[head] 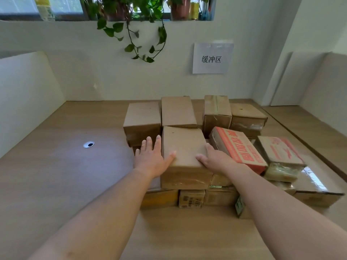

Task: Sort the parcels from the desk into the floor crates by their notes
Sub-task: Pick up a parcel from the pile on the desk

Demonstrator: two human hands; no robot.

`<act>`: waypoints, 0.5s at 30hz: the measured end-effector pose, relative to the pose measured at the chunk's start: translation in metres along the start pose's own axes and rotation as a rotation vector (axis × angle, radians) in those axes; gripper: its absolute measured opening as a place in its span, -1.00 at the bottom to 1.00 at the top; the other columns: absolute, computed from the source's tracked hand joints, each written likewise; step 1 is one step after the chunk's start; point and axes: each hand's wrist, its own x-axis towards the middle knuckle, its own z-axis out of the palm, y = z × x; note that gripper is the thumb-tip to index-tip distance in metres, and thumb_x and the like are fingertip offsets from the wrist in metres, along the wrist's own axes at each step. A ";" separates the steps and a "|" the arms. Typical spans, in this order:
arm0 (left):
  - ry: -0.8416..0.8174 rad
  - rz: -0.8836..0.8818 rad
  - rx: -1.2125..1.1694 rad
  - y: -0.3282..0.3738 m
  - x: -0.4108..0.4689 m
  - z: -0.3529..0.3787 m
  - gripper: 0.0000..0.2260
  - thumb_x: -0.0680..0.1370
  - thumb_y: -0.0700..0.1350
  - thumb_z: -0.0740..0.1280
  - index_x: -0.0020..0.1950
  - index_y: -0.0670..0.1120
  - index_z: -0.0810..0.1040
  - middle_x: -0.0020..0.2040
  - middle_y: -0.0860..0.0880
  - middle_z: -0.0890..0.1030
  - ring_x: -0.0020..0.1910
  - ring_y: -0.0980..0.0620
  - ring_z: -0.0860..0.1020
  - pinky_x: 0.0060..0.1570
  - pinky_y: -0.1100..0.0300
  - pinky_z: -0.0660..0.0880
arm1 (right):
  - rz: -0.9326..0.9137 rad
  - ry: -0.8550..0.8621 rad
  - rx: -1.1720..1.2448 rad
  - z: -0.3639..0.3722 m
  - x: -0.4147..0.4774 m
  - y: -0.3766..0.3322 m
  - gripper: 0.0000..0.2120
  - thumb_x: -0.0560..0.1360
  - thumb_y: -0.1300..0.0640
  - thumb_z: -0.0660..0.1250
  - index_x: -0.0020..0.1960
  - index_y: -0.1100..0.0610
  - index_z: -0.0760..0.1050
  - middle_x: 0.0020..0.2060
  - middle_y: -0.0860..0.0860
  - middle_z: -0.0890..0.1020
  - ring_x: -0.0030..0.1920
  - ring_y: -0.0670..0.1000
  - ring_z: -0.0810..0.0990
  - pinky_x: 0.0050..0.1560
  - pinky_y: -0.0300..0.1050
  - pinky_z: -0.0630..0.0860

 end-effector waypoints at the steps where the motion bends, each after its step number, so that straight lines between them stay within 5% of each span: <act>1: -0.047 -0.022 -0.073 -0.001 0.003 0.000 -0.25 0.57 0.35 0.02 0.59 0.01 -0.22 0.60 -0.12 -0.09 0.57 -0.13 -0.05 0.48 -0.11 0.05 | 0.013 -0.008 0.032 0.000 0.004 0.000 -0.42 0.63 -0.13 0.11 0.52 0.14 0.06 0.29 0.16 0.49 0.19 0.11 0.54 0.07 -0.07 0.45; 6: -0.254 -0.183 -0.620 0.005 0.008 -0.005 -0.27 0.58 0.19 0.24 0.59 -0.09 -0.02 0.49 -0.14 0.29 0.31 -0.06 0.40 0.19 0.04 0.42 | 0.098 -0.021 0.143 -0.003 0.020 -0.002 -0.34 0.59 -0.17 0.20 0.53 0.17 0.11 0.42 0.14 0.37 0.33 0.12 0.44 0.13 -0.10 0.39; 9: -0.238 -0.188 -0.746 0.009 0.007 -0.003 -0.42 0.60 0.04 0.28 0.54 -0.09 0.15 0.42 -0.12 0.38 0.13 0.01 0.40 -0.03 0.20 0.40 | 0.097 -0.016 0.179 -0.001 0.020 -0.002 -0.35 0.57 -0.15 0.26 0.50 0.17 0.17 0.38 0.13 0.41 0.28 0.11 0.45 0.05 -0.13 0.37; 13: -0.226 -0.206 -0.800 0.003 0.000 -0.004 -0.26 0.54 -0.06 0.38 0.58 -0.03 0.00 0.44 -0.13 0.34 0.25 -0.10 0.42 -0.03 0.13 0.44 | 0.045 -0.003 0.272 -0.002 0.007 0.000 -0.32 0.50 -0.09 0.38 0.49 0.14 0.20 0.39 0.09 0.39 0.33 0.11 0.42 0.15 -0.10 0.38; 15: -0.240 -0.208 -0.823 -0.001 -0.010 -0.006 -0.14 0.49 -0.10 0.43 0.59 0.04 -0.09 0.43 -0.13 0.35 0.29 -0.14 0.42 0.13 0.02 0.47 | 0.002 0.016 0.331 -0.002 -0.001 0.001 -0.35 0.49 -0.09 0.39 0.47 0.10 0.23 0.38 0.07 0.42 0.32 0.11 0.44 0.23 -0.02 0.45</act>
